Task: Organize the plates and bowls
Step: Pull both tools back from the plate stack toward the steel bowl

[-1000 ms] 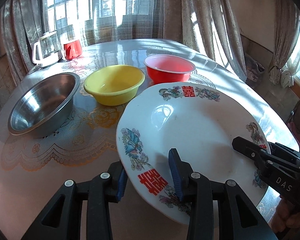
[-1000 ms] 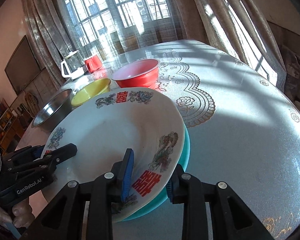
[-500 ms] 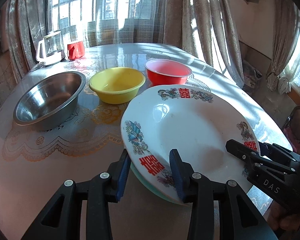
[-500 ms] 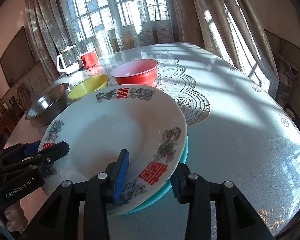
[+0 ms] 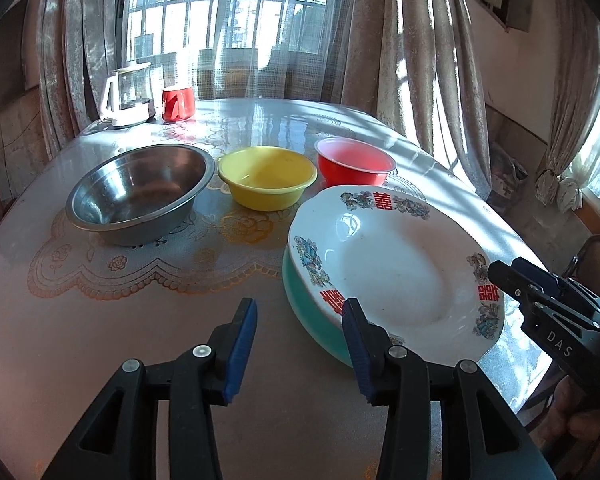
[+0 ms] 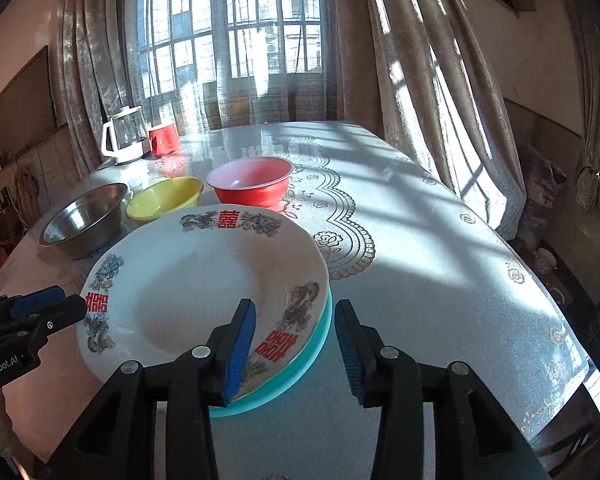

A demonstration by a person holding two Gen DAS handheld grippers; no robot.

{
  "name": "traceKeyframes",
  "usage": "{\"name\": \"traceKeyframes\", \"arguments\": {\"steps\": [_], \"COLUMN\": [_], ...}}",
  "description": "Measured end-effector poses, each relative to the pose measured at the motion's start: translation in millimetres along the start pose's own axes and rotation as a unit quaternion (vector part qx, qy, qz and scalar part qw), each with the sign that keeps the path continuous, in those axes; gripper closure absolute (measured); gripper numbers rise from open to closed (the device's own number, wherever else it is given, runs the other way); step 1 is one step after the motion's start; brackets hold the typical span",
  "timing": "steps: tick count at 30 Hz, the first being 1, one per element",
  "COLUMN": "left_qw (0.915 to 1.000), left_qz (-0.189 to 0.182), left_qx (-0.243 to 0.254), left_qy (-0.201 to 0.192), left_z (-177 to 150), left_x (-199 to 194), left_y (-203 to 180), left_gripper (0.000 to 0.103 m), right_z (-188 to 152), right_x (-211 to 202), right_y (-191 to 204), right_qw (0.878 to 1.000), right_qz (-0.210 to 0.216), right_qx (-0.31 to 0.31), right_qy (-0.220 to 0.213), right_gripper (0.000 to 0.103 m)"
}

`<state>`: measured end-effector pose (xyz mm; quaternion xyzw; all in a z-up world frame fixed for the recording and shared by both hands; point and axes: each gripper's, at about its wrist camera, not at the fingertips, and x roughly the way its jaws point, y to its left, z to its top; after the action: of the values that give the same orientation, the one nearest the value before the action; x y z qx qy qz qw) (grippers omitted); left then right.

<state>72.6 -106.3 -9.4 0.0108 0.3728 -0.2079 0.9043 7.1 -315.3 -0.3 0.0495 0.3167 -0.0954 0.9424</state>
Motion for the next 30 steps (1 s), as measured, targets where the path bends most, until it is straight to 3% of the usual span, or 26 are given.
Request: {"name": "traceKeyframes", "arguments": {"steps": [14,22,30], "left_qw": [0.9985,0.994,0.9907], "left_qz": [0.032,0.047,0.071], "left_qx": [-0.042,-0.086,-0.115], "left_qy": [0.016,0.049,0.02], "left_z": [-15.1,-24.5,-25.1], "left_x": [-6.1,3.8,-6.8], "left_y": [35.9,67.6,110.6], "left_gripper": [0.058,0.058,0.058], "right_z": [3.8,8.5,22.6], "right_x": [-8.6,-6.2,7.6], "right_y": [33.0,66.4,99.7], "right_qw": [0.999,0.994,0.983], "right_qz": [0.03,0.098,0.169], "right_qx": [-0.034,-0.054,-0.061], "right_qy": [-0.008,0.0,0.026], "right_gripper": [0.061,0.061,0.061]}}
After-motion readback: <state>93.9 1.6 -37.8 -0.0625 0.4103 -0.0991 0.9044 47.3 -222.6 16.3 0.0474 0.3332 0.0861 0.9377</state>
